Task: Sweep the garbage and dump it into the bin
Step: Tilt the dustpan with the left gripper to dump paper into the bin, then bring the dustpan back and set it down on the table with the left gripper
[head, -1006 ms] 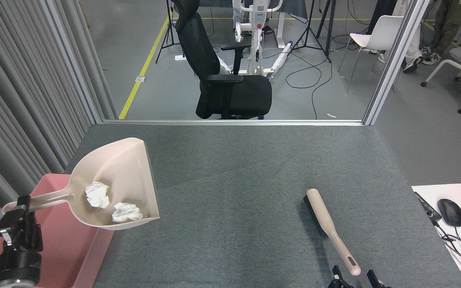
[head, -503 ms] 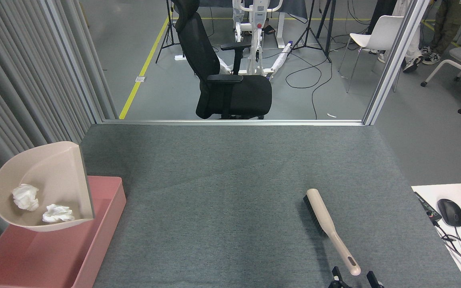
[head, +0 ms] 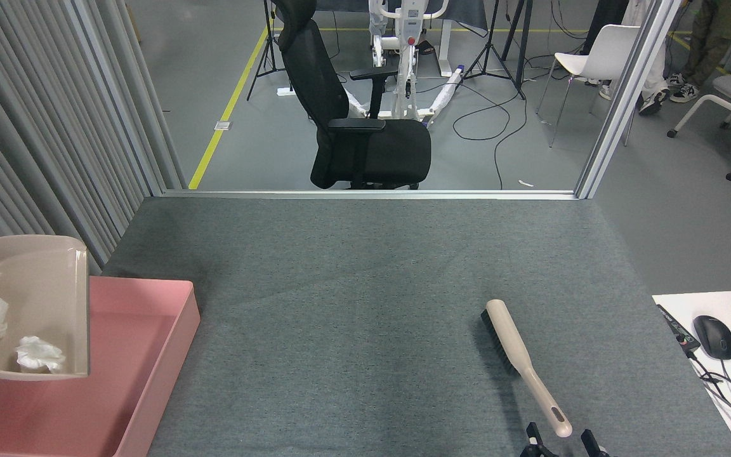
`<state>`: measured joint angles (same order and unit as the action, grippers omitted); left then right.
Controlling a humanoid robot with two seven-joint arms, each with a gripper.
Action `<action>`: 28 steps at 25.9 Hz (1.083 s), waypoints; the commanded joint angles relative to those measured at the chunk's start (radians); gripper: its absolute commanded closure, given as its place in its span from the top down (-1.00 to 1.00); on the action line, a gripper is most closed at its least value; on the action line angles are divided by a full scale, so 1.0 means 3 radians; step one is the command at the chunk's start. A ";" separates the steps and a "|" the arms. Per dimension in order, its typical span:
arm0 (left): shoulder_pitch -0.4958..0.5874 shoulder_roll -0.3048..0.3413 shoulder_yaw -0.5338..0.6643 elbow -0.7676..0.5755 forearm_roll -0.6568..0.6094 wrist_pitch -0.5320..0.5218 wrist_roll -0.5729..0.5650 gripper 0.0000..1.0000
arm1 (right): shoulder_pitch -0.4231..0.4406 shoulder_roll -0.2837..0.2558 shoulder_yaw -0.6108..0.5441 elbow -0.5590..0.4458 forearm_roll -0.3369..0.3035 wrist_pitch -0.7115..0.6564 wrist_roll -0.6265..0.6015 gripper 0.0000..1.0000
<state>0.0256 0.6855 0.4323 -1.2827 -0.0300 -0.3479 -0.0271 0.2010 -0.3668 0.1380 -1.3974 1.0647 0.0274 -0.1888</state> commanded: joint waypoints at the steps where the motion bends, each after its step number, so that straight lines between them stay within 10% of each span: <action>1: -0.0024 0.0057 0.0001 0.0083 -0.0427 -0.0088 0.0014 -0.90 | 0.0000 -0.0004 -0.0005 0.0000 0.0000 -0.0004 -0.0015 0.96; 15: -0.0091 0.0338 0.0026 0.0165 -0.0831 -0.0303 0.0009 -0.85 | 0.0000 0.0006 -0.0015 0.0000 0.0000 -0.0014 -0.0015 0.97; 24: 0.0012 0.0354 -0.0372 -0.0260 0.1036 -0.0252 -0.0201 -0.82 | 0.0000 0.0006 -0.0015 0.0000 0.0000 -0.0004 -0.0015 0.96; 28: -0.0029 0.0175 -0.0761 -0.0695 0.1215 -0.0016 -0.0124 -0.82 | 0.0000 0.0006 -0.0020 0.0000 0.0000 0.0001 -0.0010 0.97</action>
<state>0.0231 0.7783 0.2880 -1.4081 0.2781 -0.3931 -0.0800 0.2010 -0.3651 0.1324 -1.3975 1.0646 0.0256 -0.1934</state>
